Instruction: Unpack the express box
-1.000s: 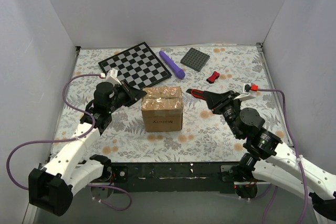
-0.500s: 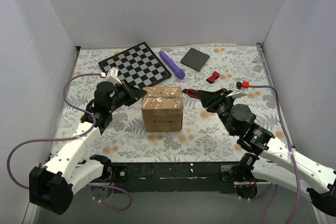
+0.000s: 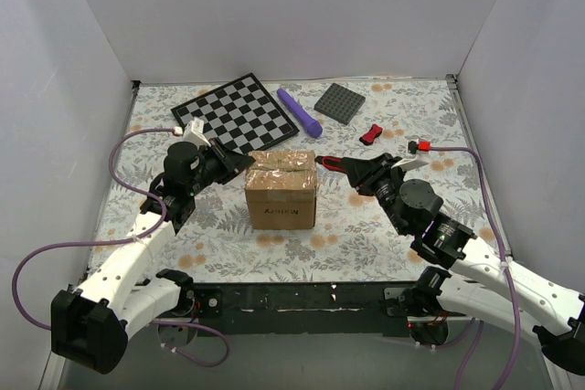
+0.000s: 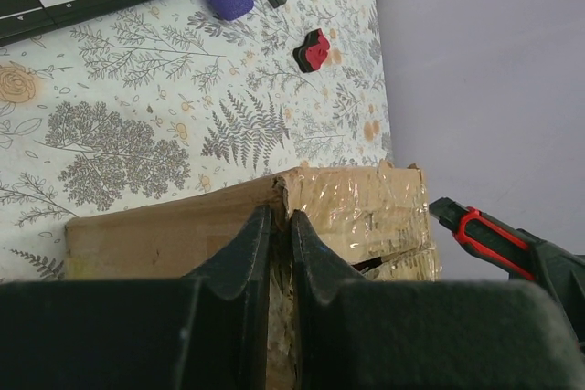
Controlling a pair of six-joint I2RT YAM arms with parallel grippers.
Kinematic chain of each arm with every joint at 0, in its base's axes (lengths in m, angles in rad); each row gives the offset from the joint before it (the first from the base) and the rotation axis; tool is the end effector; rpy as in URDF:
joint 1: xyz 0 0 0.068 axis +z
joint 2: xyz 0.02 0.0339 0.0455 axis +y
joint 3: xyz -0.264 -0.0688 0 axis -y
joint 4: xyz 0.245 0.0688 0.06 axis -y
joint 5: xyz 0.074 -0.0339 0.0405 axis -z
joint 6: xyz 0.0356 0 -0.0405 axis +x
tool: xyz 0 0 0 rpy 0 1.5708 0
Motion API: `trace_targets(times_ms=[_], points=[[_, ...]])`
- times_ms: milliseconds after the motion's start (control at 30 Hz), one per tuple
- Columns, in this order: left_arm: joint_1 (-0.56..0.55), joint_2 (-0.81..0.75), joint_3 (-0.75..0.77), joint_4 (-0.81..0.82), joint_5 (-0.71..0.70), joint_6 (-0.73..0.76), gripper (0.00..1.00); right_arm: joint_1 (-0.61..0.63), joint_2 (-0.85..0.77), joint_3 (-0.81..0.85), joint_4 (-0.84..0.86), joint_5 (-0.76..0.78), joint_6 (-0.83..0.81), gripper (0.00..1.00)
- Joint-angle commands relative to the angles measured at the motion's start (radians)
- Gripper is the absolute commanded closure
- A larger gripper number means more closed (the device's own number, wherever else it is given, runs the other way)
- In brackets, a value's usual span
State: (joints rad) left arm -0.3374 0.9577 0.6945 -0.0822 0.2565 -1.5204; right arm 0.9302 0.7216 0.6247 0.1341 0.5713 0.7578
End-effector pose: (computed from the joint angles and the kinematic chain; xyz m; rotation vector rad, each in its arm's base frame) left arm 0.2068 -0.0821 0.2869 -1.0614 1.9378 -1.4088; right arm 0.1202 0.1291 0.3278 0.3351 1.5747 0.8940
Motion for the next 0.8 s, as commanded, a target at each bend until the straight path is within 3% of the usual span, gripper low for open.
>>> trace_targets(times_ms=[0, 267, 767], points=[[-0.003, -0.028, -0.026, 0.027, -0.045, -0.07, 1.0, 0.001, 0.002, 0.05, 0.0, -0.062, 0.067, 0.99], [-0.022, -0.085, -0.061, 0.009, -0.195, -0.155, 1.0, 0.001, 0.006, 0.076, -0.103, -0.11, 0.185, 0.99], [-0.057, -0.129, -0.069, -0.036, -0.382, -0.248, 1.0, 0.001, 0.032, 0.095, -0.16, -0.246, 0.25, 0.99]])
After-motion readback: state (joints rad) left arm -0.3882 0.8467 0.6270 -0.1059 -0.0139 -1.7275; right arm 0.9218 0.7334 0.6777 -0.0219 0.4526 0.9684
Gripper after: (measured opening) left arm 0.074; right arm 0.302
